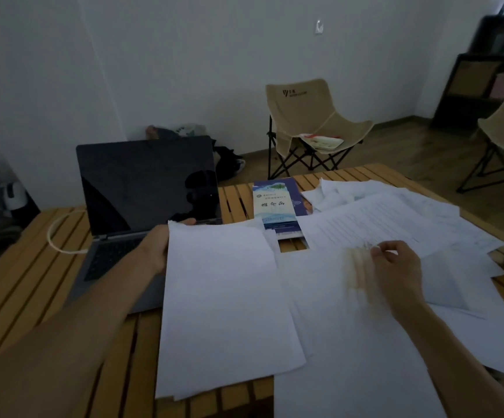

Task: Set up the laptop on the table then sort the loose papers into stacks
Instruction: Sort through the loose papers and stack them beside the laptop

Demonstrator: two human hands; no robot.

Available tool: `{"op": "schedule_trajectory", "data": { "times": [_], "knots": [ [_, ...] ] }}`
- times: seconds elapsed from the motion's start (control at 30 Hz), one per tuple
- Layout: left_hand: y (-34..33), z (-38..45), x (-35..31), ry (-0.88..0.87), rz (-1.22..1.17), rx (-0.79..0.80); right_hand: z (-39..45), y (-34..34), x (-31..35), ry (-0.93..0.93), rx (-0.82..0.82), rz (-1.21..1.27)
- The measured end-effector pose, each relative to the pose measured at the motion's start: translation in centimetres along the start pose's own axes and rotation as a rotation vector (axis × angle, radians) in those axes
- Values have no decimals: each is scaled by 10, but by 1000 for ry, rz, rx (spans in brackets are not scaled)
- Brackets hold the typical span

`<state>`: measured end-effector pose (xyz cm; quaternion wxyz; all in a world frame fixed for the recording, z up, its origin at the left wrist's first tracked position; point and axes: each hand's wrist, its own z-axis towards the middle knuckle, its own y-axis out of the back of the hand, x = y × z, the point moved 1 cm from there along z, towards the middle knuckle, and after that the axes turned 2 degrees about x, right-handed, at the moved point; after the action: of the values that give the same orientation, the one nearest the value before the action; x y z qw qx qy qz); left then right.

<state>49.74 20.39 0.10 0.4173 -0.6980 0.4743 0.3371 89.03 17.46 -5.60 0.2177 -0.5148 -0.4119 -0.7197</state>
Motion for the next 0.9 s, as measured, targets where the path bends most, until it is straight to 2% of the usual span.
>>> {"op": "schedule_trajectory", "data": {
  "times": [0.1,0.23,0.33,0.43,0.47,0.5,0.57,0.6,0.63,0.77,0.9],
  "knots": [
    [8,1,-2,-44,-89,-16,0,-3,3,10,-1,-23],
    [13,-8,7,-163,235,31,2,-5,9,-37,-86,-59],
    [12,-20,3,-311,332,9,-2,-8,17,-55,-19,-126],
    [7,-32,0,-386,323,20,-20,-23,39,226,-22,-339],
    [3,-35,-1,-393,309,33,-30,-31,50,311,28,-308],
    [0,-37,0,-399,296,41,-39,-39,59,311,147,-246],
    [-5,-41,-1,-402,266,47,-57,-54,71,137,498,-75],
    [-7,-43,-1,-401,244,47,-65,-60,70,47,633,32],
    [-8,-45,0,-403,227,42,-71,-63,68,6,700,117],
    [-9,-49,6,-429,179,20,-76,-63,59,43,628,192],
    [-11,-50,5,-386,126,61,-70,-61,53,-33,628,260]
  ]
}}
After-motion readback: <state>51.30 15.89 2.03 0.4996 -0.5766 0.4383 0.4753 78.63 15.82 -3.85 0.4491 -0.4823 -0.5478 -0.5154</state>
